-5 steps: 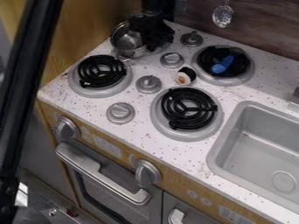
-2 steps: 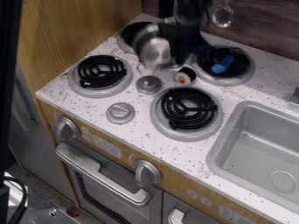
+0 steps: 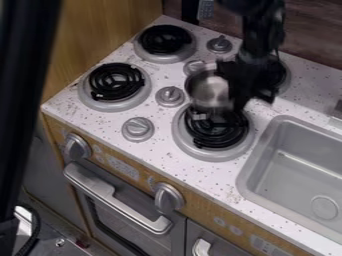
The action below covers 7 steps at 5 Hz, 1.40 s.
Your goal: Move the silver pan to the bottom right burner
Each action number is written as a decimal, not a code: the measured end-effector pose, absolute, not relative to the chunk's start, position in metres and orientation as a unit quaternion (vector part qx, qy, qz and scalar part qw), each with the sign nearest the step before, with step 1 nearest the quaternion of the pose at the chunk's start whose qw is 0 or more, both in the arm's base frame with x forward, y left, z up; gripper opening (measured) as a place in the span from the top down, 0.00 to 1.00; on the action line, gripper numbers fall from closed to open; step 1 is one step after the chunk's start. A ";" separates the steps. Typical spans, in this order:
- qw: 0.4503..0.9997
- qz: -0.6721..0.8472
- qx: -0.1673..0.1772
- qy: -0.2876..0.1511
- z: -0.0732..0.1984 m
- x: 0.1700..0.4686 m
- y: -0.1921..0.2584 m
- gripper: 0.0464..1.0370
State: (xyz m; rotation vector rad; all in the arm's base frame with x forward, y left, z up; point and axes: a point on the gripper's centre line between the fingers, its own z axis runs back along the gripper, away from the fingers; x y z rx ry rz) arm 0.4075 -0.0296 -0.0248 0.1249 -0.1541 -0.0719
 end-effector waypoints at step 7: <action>0.999 0.026 0.023 0.004 0.019 0.354 -0.049 0.03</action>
